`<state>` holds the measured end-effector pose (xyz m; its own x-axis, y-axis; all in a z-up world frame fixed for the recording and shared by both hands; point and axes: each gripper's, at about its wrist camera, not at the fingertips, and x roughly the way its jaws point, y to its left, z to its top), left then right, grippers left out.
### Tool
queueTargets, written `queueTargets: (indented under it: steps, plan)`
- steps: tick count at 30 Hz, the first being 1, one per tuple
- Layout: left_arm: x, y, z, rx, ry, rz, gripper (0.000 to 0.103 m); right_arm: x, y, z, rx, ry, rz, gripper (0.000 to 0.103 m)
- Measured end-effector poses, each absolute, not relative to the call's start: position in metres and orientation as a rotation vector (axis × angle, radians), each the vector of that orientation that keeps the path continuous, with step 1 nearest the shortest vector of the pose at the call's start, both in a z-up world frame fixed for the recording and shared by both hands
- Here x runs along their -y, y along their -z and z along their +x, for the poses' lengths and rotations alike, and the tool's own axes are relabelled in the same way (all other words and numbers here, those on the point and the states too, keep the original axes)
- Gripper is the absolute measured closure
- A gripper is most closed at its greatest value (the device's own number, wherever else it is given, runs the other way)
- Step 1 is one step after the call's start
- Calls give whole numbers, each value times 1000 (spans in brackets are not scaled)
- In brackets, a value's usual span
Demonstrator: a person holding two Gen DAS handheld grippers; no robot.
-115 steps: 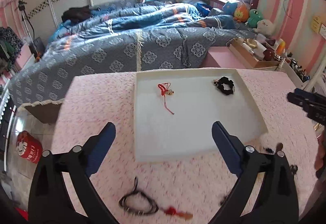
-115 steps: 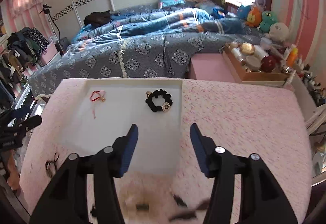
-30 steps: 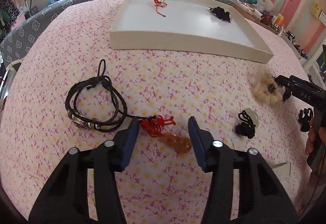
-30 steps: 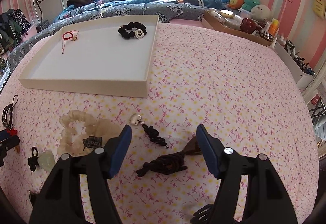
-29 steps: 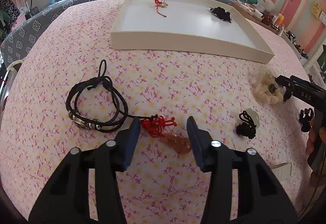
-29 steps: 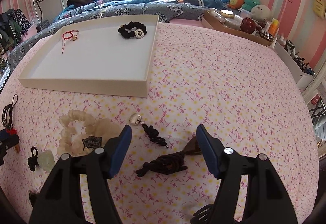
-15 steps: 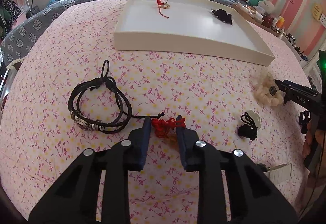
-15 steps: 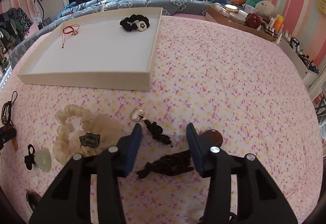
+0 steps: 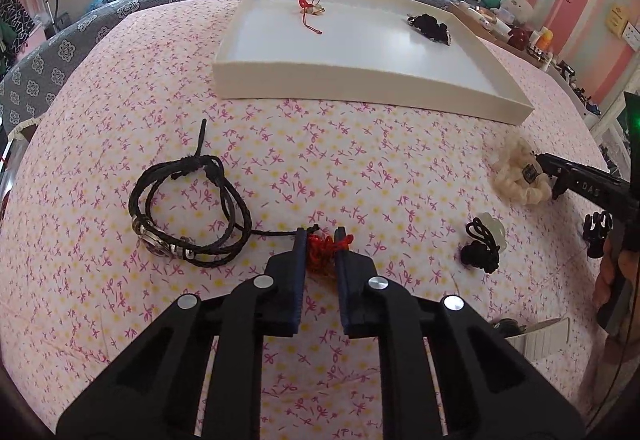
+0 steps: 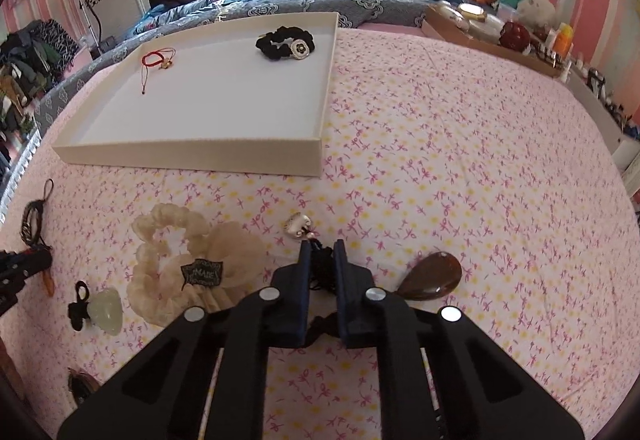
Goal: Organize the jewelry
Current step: 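Grasp the red knot gourd pendant with left gripper while right gripper grasps small black charm, then carry the gourd pendant and black charm in both grippers over the tray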
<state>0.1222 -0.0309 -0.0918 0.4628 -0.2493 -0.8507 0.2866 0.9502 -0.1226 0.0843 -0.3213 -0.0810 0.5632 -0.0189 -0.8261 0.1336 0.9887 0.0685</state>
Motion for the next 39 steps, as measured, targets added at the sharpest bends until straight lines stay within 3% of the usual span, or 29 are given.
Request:
queueTargets:
  steps: [15, 39]
  plan:
    - [43, 33, 126, -938, 406, 80, 93, 327, 29, 70, -887, 85, 196, 93]
    - [49, 10, 310, -944, 340, 84, 93, 307, -5, 190, -878, 40, 135, 93]
